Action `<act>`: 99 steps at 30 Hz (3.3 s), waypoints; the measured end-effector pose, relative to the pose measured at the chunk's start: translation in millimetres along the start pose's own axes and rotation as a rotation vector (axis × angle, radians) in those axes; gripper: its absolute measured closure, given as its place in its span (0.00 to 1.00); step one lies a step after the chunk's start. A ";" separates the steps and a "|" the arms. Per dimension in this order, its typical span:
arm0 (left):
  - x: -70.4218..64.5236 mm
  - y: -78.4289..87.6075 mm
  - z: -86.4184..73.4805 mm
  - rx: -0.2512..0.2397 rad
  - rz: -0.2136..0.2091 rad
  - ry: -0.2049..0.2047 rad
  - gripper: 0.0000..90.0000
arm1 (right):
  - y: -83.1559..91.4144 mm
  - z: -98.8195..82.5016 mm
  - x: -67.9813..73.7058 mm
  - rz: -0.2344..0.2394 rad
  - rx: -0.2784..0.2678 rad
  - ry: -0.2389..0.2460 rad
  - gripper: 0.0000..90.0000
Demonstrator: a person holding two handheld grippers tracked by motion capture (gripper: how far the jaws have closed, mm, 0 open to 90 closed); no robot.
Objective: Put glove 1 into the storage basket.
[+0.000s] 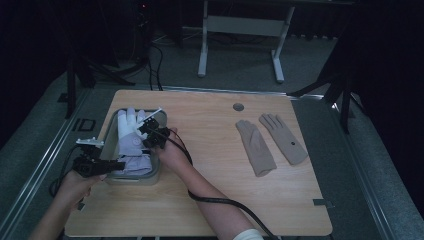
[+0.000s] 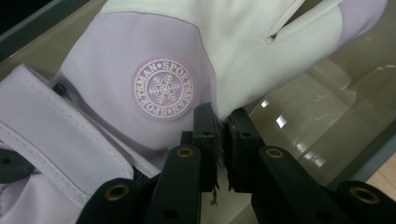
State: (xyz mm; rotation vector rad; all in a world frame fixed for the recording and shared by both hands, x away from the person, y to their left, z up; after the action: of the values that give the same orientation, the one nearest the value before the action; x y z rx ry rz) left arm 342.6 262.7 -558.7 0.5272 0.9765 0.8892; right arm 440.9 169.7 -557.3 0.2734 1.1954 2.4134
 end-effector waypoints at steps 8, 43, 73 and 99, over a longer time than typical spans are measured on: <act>4.8 1.1 -3.8 -0.043 0.060 0.009 0.56 | -5.1 -2.2 -0.5 0.015 -0.003 0.018 0.60; -109.3 -8.0 25.3 -0.262 -0.025 -0.188 0.54 | 89.0 -34.3 -37.1 -0.003 -0.123 0.069 0.18; -183.4 -88.2 10.1 -0.257 -0.111 -0.334 0.16 | 145.4 -137.6 -100.7 -0.066 -0.161 -0.032 0.16; -174.9 -136.6 -24.8 -0.304 -0.146 -0.383 0.15 | 150.0 -247.3 -123.1 -0.138 -0.164 -0.033 0.15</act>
State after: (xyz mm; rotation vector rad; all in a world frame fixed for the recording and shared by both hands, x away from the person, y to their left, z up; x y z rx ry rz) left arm 329.4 41.5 -586.4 0.3435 0.5122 0.7530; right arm 418.2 -142.4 -587.1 0.1734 0.9630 2.3592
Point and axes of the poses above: each handheld gripper's, and its own axes: y roughly backward along the jaws, z roughly out of its top, x roughly to its left, the point moved 10 cm from there along -y, roughly forward along the jaws, and after that the axes turned 13 degrees about y, right-handed, at the moved point
